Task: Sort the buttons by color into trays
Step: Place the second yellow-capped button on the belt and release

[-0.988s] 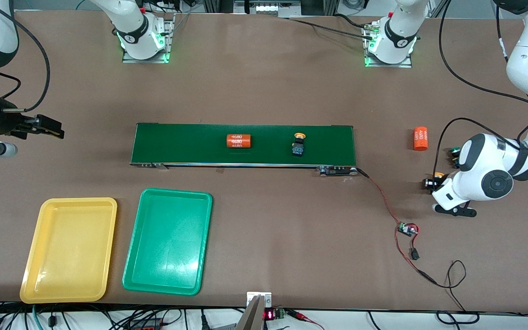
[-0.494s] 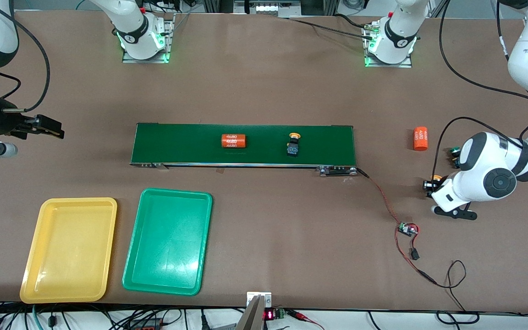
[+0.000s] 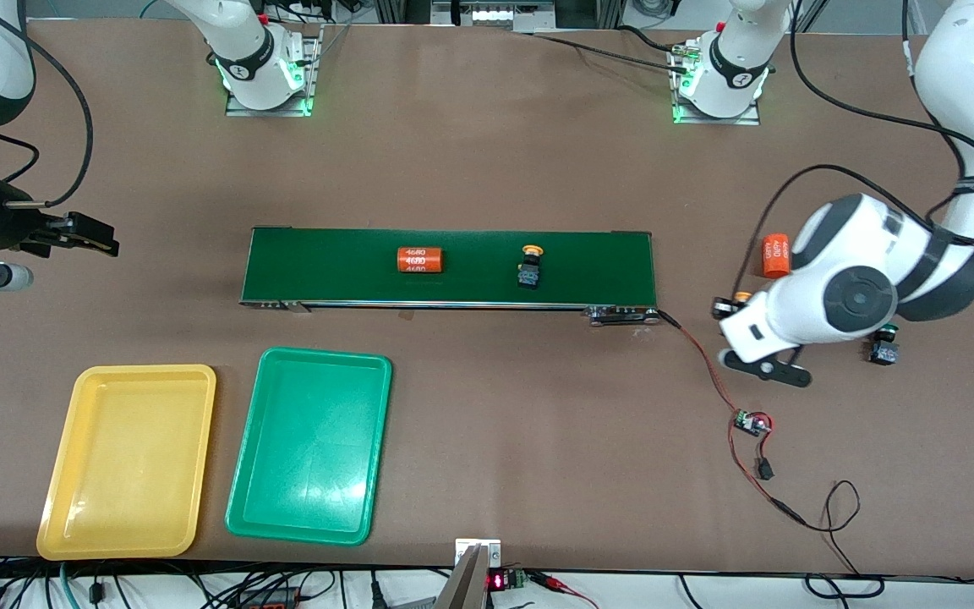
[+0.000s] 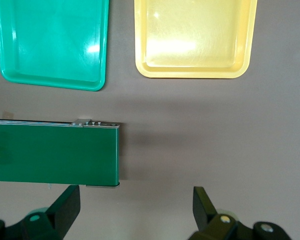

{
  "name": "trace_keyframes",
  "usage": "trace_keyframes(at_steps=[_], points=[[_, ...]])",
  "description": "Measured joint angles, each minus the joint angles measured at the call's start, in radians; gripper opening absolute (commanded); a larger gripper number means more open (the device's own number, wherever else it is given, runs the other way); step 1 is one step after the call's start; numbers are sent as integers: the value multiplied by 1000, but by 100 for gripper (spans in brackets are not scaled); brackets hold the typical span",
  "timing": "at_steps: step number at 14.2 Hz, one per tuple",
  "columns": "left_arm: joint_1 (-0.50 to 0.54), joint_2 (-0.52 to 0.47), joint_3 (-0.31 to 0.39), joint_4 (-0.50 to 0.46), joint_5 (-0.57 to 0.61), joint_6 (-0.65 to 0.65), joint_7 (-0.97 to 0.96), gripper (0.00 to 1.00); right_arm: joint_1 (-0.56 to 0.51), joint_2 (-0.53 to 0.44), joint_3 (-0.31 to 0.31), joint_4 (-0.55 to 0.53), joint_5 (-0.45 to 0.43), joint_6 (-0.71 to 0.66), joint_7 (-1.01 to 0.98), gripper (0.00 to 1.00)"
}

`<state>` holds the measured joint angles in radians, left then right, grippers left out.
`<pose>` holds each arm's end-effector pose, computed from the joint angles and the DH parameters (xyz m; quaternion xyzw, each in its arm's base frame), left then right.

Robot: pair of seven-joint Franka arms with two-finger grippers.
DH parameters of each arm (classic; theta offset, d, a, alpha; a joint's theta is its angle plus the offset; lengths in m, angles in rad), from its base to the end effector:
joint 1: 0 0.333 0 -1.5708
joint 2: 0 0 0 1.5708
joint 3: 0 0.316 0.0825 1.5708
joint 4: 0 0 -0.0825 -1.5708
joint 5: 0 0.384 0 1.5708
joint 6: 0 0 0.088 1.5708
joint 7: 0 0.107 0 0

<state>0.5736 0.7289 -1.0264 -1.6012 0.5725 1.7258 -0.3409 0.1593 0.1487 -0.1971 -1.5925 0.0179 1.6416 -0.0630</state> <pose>0.6335 -0.1403 0.3364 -0.9865 0.1135 0.1174 0.0122 0.5971 -0.0136 0.5358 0.9987 0.0119 -0.0486 0.0032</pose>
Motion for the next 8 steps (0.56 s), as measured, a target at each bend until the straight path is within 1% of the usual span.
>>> trace_keyframes(at_steps=[2,5,7,8], points=[[-79,4,-2,-1,-47,1,-119,13,-1,1,0,0,0,0,0,100],[-220,25,10,13,-62,6,-268,13,-6,1,0,0,0,0,0,100],[-300,37,61,18,-62,40,-324,13,-10,1,0,0,0,0,0,100],[-323,46,84,18,-62,54,-337,14,-11,2,0,0,0,0,-3,100]])
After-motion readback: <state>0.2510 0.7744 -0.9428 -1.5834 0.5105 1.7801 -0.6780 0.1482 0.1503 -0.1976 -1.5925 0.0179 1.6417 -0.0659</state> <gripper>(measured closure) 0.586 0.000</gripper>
